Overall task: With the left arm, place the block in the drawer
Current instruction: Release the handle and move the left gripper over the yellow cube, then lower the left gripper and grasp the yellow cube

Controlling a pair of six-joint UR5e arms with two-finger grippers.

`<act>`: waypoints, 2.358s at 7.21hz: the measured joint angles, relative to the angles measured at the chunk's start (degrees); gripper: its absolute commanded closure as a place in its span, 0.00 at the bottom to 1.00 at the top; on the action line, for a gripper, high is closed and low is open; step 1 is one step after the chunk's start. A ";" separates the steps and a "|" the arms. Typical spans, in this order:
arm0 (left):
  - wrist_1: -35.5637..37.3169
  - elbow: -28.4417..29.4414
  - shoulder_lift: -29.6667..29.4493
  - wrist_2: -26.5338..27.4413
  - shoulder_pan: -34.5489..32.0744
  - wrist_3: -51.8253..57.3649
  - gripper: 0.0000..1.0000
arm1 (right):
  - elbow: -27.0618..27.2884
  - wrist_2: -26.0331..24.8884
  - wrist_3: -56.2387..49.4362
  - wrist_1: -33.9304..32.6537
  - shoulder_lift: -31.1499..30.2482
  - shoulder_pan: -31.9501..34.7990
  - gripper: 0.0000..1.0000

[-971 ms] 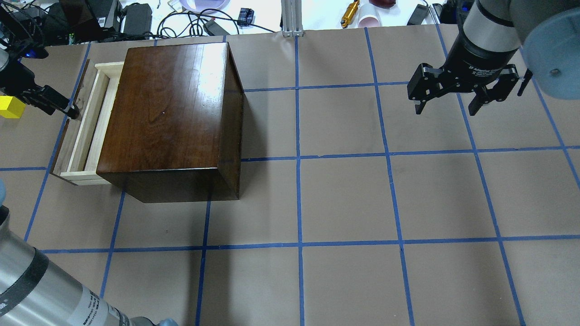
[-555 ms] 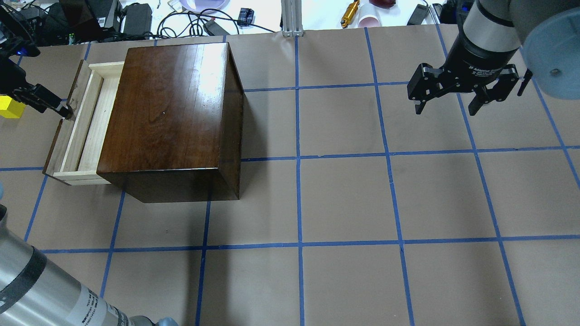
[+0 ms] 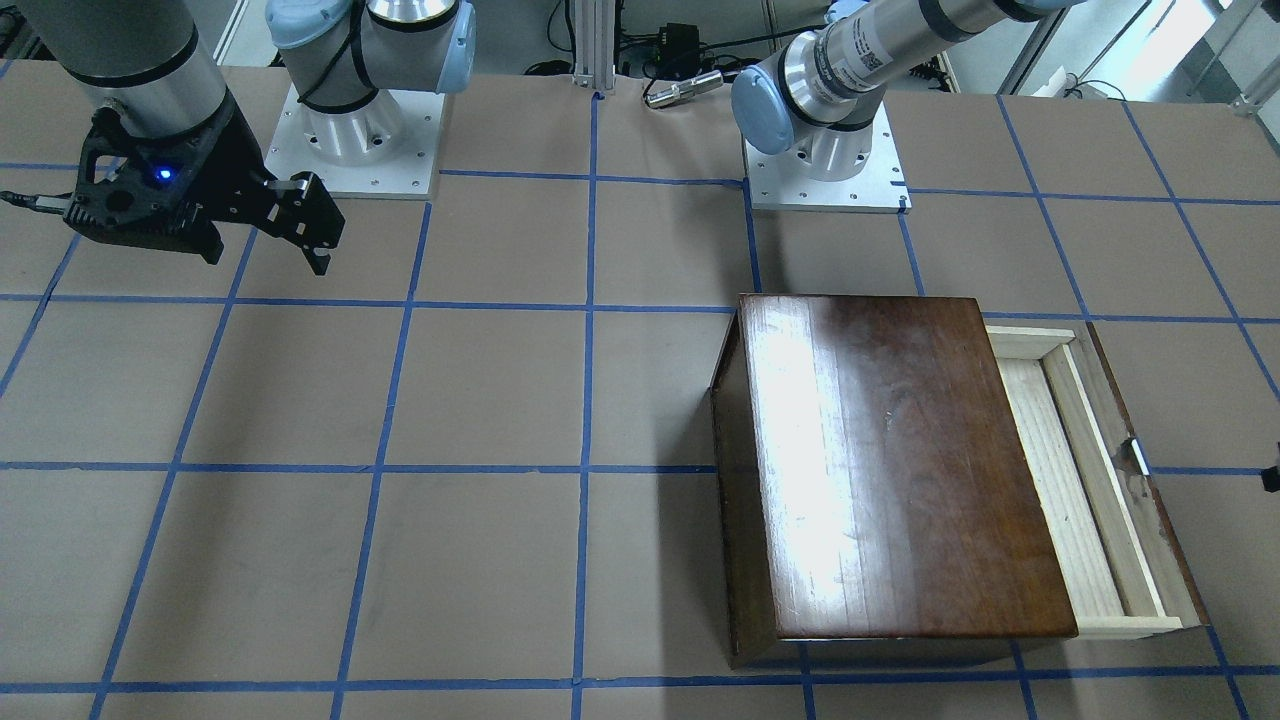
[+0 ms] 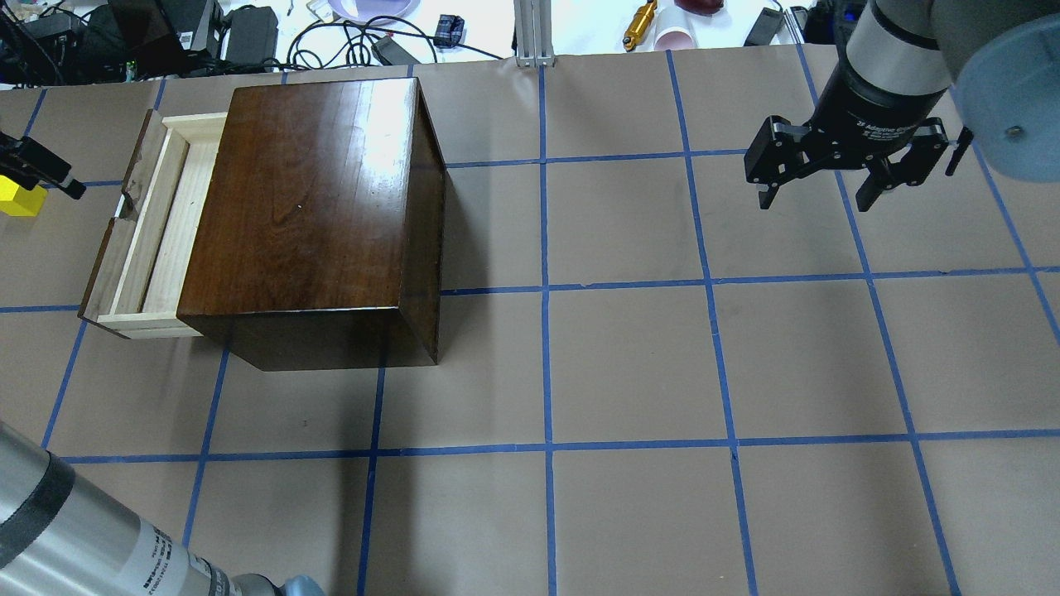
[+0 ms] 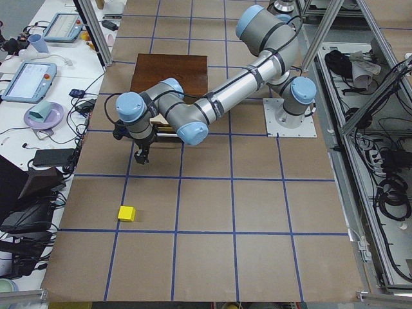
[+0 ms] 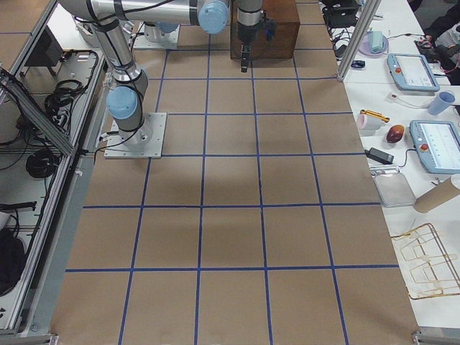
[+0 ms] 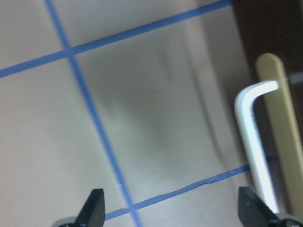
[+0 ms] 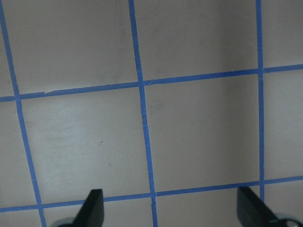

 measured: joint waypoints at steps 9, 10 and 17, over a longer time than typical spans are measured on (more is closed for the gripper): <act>19.11 16.24 -22.14 1.20 4.34 -3.36 0.00 | -0.03 0.00 0.00 0.00 0.00 -0.03 0.00; 19.39 17.42 -23.69 1.34 4.34 -3.64 0.00 | -0.03 0.00 0.00 0.00 0.00 -0.03 0.00; 20.05 20.72 -27.56 1.23 4.34 -4.89 1.00 | -0.02 0.00 0.00 0.00 0.00 -0.01 0.00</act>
